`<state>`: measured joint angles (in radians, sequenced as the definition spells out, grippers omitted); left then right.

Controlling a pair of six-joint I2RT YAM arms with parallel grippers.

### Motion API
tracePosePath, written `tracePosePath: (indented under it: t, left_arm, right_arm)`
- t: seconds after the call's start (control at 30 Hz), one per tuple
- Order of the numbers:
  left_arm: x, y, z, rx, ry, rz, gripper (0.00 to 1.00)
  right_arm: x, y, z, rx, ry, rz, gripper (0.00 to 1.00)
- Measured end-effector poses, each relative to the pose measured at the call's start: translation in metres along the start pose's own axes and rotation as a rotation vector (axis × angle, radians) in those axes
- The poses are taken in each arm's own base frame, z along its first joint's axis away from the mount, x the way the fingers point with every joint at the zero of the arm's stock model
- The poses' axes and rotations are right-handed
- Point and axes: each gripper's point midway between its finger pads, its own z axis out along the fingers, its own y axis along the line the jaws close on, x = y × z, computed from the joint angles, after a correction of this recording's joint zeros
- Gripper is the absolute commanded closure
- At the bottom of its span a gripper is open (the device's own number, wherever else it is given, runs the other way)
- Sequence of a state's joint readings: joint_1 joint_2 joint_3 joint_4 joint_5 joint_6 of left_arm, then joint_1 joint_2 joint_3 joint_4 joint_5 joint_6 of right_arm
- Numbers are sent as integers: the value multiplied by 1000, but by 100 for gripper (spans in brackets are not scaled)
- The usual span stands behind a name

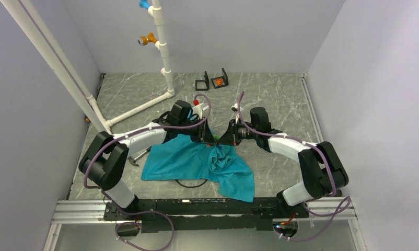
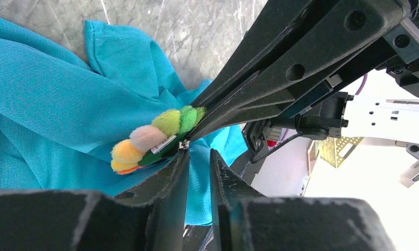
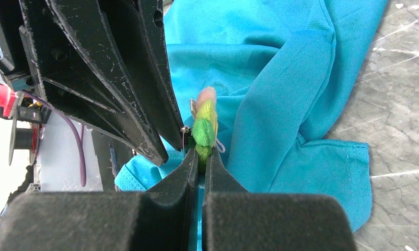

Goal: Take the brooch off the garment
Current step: Remove the brooch from the clothes.

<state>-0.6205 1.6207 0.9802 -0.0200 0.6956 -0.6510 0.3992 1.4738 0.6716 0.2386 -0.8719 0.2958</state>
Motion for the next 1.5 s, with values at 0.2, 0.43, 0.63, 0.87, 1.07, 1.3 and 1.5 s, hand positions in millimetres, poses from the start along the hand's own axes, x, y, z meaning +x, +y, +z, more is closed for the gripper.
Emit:
tracePosePath:
  t: [0.2, 0.43, 0.63, 0.87, 1.07, 1.3, 1.5]
  left_arm:
    - [2, 4, -2, -18, 7, -6, 68]
    - [3, 13, -11, -78, 1, -16, 69]
    - [2, 17, -12, -103, -4, -25, 73]
    - [-3, 17, -6, -94, -12, -21, 74]
    - [-3, 19, 3, -96, 3, -37, 75]
    - [-4, 25, 9, -110, 20, -67, 100]
    - [-5, 28, 9, -118, 25, -76, 100]
  right_arm:
    - [0, -4, 0, 20, -3, 4, 100]
    - [-3, -12, 0, 67, -17, 4, 100]
    - [-3, -13, 0, 76, -20, 7, 100]
    - [-3, -13, 0, 74, -20, 7, 100]
    - [-2, -10, 1, 63, -16, 3, 100]
    - [-2, -10, 2, 68, -14, -1, 100]
    - [0, -13, 2, 76, -6, -19, 92]
